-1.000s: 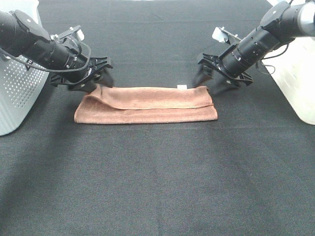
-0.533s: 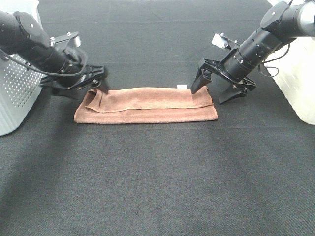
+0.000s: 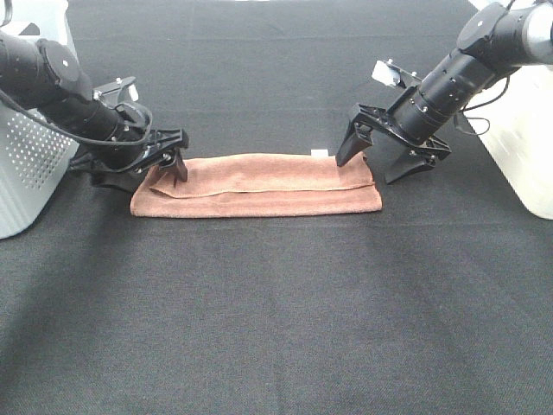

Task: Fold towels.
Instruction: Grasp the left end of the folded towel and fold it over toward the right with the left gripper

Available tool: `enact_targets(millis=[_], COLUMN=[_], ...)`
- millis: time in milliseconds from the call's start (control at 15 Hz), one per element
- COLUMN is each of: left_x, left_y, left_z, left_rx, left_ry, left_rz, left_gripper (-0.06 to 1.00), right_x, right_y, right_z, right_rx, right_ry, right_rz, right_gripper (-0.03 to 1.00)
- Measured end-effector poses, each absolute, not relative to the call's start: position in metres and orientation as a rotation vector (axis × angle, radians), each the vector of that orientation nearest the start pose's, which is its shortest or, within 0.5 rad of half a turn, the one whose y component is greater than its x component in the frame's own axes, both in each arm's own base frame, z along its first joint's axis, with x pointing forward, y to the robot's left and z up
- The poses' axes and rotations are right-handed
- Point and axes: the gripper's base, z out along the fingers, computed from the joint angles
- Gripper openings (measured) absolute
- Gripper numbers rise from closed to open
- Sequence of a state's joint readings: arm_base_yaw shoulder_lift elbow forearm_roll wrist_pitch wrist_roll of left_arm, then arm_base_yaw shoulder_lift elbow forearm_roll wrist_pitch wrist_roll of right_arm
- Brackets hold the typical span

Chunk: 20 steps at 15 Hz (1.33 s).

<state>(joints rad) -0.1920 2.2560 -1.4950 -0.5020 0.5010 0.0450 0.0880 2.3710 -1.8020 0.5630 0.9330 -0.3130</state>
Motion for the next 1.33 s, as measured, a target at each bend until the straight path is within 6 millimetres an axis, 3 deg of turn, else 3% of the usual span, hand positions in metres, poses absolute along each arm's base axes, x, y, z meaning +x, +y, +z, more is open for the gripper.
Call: enact_targets(millis=[133, 333, 600, 867, 933, 1133, 1267, 1333], left_x=[0.444, 0.444, 0.461, 0.48, 0.48, 0.482, 0.478, 0.473], left_y=[-0.108, -0.109, -0.113, -0.102, -0.102, -0.099, -0.119, -0.143], left_z=[0.096, 0.096, 0.129, 0.2, 0.2, 0.244, 0.248, 0.242], left_rx=[-0.202, -0.122, 0.013, 0.124, 0.124, 0.104, 0.112, 0.146], left_ry=[2.735, 2.737, 2.756, 2.802, 2.802, 2.798, 2.807, 2.822], left_rz=[-0.497, -0.485, -0.464, -0.206, -0.206, -0.151, -0.288, -0.388], left_gripper=[0.31, 0.04, 0.04, 0.04, 0.04, 0.04, 0.04, 0.04], right_x=[0.476, 0.476, 0.476, 0.476, 0.476, 0.476, 0.476, 0.476], right_y=[0.081, 0.081, 0.081, 0.081, 0.081, 0.081, 0.081, 0.081], right_z=[0.115, 0.115, 0.115, 0.115, 0.115, 0.115, 0.115, 0.115], right_rx=[-0.136, -0.137, -0.138, -0.138, -0.138, -0.138, -0.138, -0.138], right_ry=[2.86, 2.86, 2.863, 2.863, 2.863, 2.863, 2.863, 2.863], right_rz=[0.666, 0.665, 0.667, 0.667, 0.667, 0.667, 0.667, 0.667], right_gripper=[0.87, 0.87, 0.87, 0.87, 0.87, 0.87, 0.87, 0.87])
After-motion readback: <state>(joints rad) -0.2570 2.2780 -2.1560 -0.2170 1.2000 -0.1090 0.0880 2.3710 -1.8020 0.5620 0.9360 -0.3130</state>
